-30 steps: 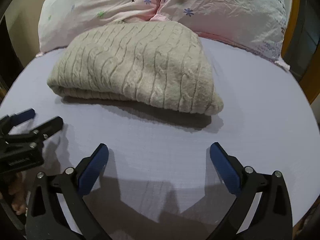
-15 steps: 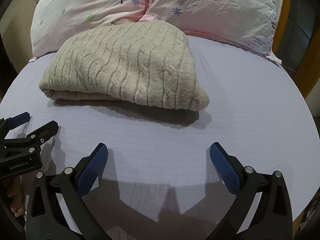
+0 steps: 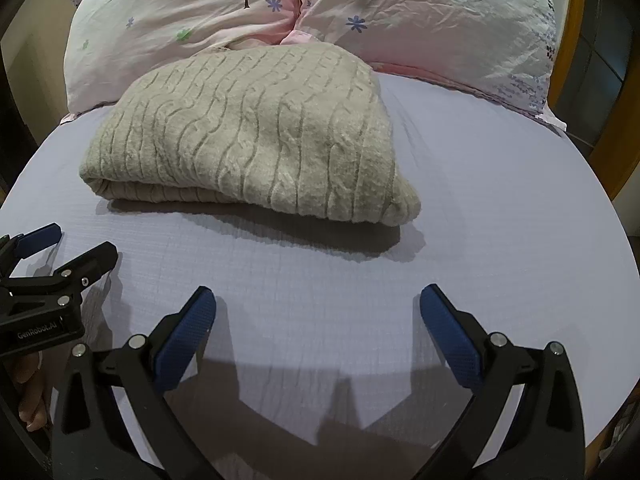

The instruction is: Fold small clothes

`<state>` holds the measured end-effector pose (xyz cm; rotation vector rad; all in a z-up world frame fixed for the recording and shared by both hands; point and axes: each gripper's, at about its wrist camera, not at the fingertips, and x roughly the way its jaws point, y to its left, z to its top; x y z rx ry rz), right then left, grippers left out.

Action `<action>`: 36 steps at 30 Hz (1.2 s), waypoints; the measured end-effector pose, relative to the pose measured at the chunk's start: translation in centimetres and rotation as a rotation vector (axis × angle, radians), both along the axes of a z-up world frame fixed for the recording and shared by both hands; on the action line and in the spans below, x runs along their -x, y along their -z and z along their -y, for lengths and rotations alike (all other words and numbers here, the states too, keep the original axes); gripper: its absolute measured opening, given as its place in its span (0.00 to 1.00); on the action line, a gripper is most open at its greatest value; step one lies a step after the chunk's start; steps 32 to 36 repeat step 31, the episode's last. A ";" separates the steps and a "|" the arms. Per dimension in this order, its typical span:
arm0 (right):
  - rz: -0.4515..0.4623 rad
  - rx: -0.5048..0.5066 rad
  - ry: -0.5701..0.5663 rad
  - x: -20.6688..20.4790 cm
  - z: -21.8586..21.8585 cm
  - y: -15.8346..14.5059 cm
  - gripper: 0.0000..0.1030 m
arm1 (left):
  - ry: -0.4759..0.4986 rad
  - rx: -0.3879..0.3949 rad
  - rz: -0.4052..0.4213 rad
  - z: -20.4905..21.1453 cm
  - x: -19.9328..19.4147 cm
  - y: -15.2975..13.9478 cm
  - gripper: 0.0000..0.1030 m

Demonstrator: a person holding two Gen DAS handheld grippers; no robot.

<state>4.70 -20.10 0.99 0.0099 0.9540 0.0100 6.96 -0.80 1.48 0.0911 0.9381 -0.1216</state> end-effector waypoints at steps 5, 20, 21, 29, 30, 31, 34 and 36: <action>0.000 0.000 0.000 0.0 0.0 0.0 0.98 | -0.001 0.000 0.001 0.0 0.0 0.0 0.99; 0.002 0.000 0.001 0.0 0.0 0.0 0.98 | -0.007 -0.001 0.001 0.0 0.1 0.0 0.99; 0.002 0.000 0.001 -0.1 0.0 0.0 0.98 | -0.006 -0.001 0.001 0.0 0.1 0.0 0.99; 0.002 0.000 0.001 0.0 0.0 0.1 0.98 | -0.006 0.000 0.005 0.0 0.1 0.0 0.99; 0.002 0.000 0.001 -0.1 -0.1 0.0 0.98 | -0.006 0.000 0.005 0.0 0.1 0.0 0.99; 0.002 0.000 0.001 0.0 0.0 0.1 0.98 | -0.006 0.000 0.005 0.0 0.1 0.0 0.99; 0.002 0.000 0.001 0.0 0.0 0.1 0.98 | -0.006 0.000 0.005 0.0 0.1 0.0 0.99; 0.002 0.000 0.001 0.0 0.0 0.1 0.98 | -0.006 0.000 0.005 0.0 0.1 0.0 0.99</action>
